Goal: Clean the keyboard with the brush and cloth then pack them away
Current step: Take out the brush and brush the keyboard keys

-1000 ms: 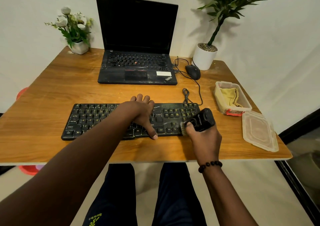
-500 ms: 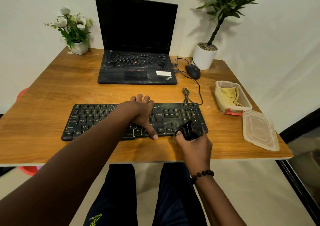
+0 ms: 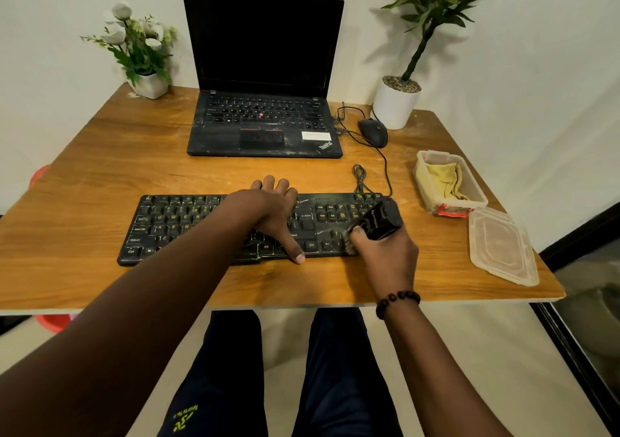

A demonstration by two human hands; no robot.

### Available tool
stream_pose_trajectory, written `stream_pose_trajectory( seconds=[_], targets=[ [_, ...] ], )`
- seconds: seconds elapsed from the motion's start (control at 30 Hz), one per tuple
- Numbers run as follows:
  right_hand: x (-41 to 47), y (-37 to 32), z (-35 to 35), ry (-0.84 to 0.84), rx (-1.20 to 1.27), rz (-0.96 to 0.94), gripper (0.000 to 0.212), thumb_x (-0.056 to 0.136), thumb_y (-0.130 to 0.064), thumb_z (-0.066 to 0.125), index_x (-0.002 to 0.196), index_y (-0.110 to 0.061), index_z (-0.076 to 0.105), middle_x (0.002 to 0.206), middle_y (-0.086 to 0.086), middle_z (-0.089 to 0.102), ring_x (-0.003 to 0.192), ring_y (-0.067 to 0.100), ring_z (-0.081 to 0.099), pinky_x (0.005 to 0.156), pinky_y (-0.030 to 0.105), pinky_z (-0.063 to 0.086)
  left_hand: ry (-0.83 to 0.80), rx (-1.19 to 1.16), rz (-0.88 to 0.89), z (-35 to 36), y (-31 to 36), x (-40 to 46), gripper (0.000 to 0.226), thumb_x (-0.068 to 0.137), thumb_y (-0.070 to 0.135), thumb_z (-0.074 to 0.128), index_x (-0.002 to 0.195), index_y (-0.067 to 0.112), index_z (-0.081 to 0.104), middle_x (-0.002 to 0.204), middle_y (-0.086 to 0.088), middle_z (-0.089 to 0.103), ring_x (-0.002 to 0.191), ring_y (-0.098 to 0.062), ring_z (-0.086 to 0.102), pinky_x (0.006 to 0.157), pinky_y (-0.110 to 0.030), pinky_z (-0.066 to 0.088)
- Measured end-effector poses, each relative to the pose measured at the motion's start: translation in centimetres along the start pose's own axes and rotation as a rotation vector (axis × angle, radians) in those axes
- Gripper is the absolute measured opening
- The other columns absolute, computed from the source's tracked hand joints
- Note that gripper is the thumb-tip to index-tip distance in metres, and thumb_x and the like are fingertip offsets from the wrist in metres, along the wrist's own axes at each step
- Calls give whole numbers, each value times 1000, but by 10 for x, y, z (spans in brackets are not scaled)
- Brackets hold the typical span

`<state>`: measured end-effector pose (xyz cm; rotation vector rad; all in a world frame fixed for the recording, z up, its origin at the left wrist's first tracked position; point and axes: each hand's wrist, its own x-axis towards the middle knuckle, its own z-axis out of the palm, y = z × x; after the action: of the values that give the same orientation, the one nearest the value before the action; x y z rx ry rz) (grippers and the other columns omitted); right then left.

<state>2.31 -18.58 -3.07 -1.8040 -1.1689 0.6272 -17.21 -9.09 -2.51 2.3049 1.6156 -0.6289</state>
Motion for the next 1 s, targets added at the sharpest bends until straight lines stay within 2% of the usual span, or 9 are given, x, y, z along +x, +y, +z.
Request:
stream_pose_trajectory(
  seconds=[0.13, 0.3, 0.37, 0.43, 0.53, 0.6, 0.77, 0.9, 1.0],
  targets=[
    [-14, 4, 7, -150, -23, 22, 22, 70, -32, 77, 88, -24, 65, 81, -11, 65, 75, 1, 60, 59, 16, 43, 15, 0, 13, 1, 0, -1, 141, 48, 89, 69, 154, 16, 13, 153, -7, 17, 139, -34, 15, 115, -56, 25],
    [-8, 0, 9, 32, 28, -26, 25, 73, -27, 76, 90, -26, 58, 83, -11, 60, 76, 5, 59, 58, 11, 41, 9, -32, 15, 3, -2, -2, 143, 48, 89, 69, 155, 18, 8, 157, -6, 12, 142, -35, 11, 116, -58, 23],
    [-14, 3, 16, -55, -46, -59, 27, 70, -31, 75, 92, -23, 61, 85, -9, 63, 79, 7, 61, 65, 19, 50, 11, -25, 14, 3, -1, -2, 143, 48, 88, 70, 156, 17, 6, 157, -7, 11, 143, -35, 10, 116, -58, 22],
    [-15, 1, 15, -164, -63, -33, 28, 69, -33, 77, 93, -24, 64, 85, -10, 65, 79, 4, 61, 70, 23, 53, 7, -25, 10, 1, -1, -2, 144, 50, 88, 70, 157, 17, 5, 158, -7, 10, 143, -36, 10, 117, -57, 22],
    [1, -7, 2, -49, 19, -36, 24, 73, -29, 77, 89, -27, 59, 81, -12, 62, 76, 3, 58, 60, 9, 43, 9, -44, 16, 2, -2, -3, 144, 51, 87, 70, 157, 18, 3, 159, -6, 8, 144, -35, 9, 117, -57, 21],
    [6, -7, 0, 11, 18, -26, 24, 74, -27, 76, 89, -26, 57, 81, -11, 60, 78, 8, 60, 56, 6, 38, 12, -57, 20, 3, -2, -3, 144, 51, 86, 71, 157, 18, 1, 159, -6, 7, 144, -35, 8, 118, -56, 19],
    [-10, -5, 9, -225, -90, -85, 28, 72, -32, 76, 97, -23, 66, 88, -10, 67, 83, 5, 63, 62, 13, 44, 21, -58, 28, 4, -3, -3, 144, 52, 86, 70, 157, 17, 1, 159, -7, 9, 144, -35, 8, 118, -56, 18],
    [10, -12, 11, -49, -60, -85, 28, 71, -32, 74, 94, -25, 61, 88, -7, 66, 84, 12, 63, 70, 26, 52, 30, -67, 33, 5, -3, -3, 142, 52, 86, 70, 157, 17, 2, 158, -6, 9, 144, -34, 8, 118, -56, 18],
    [10, -14, 17, -86, -135, -72, 27, 72, -30, 74, 93, -21, 60, 85, -7, 62, 82, 13, 61, 56, 17, 43, 27, -70, 25, 7, -4, -1, 145, 49, 88, 70, 157, 19, 3, 158, -6, 9, 144, -35, 8, 118, -57, 19]
  ],
)
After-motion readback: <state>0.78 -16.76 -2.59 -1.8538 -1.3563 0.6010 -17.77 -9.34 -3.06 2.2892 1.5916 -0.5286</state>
